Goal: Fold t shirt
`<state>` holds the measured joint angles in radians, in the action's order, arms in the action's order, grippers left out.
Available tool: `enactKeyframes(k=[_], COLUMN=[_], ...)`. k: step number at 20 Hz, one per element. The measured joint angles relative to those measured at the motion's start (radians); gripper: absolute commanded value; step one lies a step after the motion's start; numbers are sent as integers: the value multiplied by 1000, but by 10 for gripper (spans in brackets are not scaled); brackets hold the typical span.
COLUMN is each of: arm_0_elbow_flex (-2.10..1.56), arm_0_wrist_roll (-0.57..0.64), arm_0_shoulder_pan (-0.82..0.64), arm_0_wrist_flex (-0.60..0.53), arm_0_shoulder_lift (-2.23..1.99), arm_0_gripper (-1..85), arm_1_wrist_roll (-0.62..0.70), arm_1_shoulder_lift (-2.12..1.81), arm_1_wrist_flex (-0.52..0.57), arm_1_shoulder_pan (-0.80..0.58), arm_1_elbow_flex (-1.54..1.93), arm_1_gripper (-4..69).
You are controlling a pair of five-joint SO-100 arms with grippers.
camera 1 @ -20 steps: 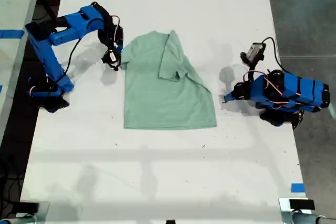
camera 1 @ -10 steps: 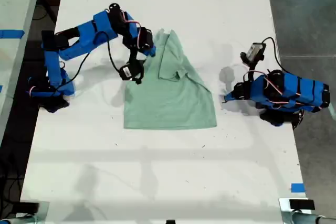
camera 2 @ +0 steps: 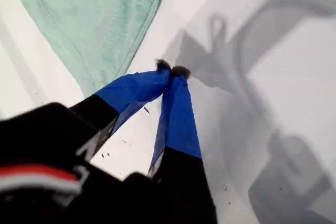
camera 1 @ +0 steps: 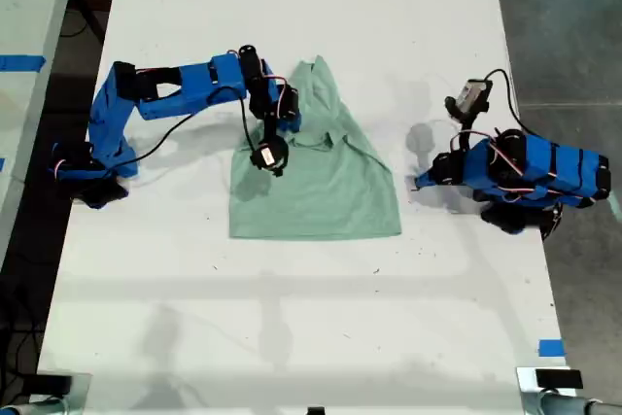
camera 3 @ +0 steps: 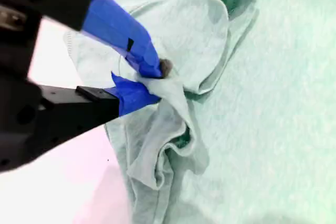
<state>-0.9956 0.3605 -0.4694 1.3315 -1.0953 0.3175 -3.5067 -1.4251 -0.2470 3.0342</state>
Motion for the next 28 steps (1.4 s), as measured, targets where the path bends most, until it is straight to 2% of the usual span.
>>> enactKeyframes(k=[2,3,4,5,10,13,16,20,21,24,28], arm_0_elbow_flex=[0,0,0,0,-26,-221,-561,-1289,-1486,-1965,-2148], arm_0_wrist_roll=[-8,-8,-8,-8,-8,-61,-147,-273,-304,-327,-327], arm_0_shoulder_pan=[0,0,0,0,12,133,202,262,275,284,244], arm_0_wrist_flex=[11,23,34,49,160,155,112,-140,-172,-181,-196], arm_0_shoulder_lift=[-2,-5,-25,-60,-494,-948,-1361,-1890,-2043,-2447,-2500], arm_0_gripper=[206,152,38,0,0,0,0,0,0,0,0], arm_1_wrist_roll=[0,0,0,0,0,0,0,0,0,0,0], arm_1_shoulder_lift=[0,0,0,0,0,0,0,0,0,0,-2], arm_1_wrist_flex=[0,0,0,0,0,0,0,0,0,-2,-2], arm_1_shoulder_pan=[0,3,6,6,6,6,6,6,6,6,12], arm_1_elbow_flex=[0,0,0,0,0,0,0,0,0,0,0], arm_1_gripper=[3,3,3,3,3,3,3,3,3,3,3])
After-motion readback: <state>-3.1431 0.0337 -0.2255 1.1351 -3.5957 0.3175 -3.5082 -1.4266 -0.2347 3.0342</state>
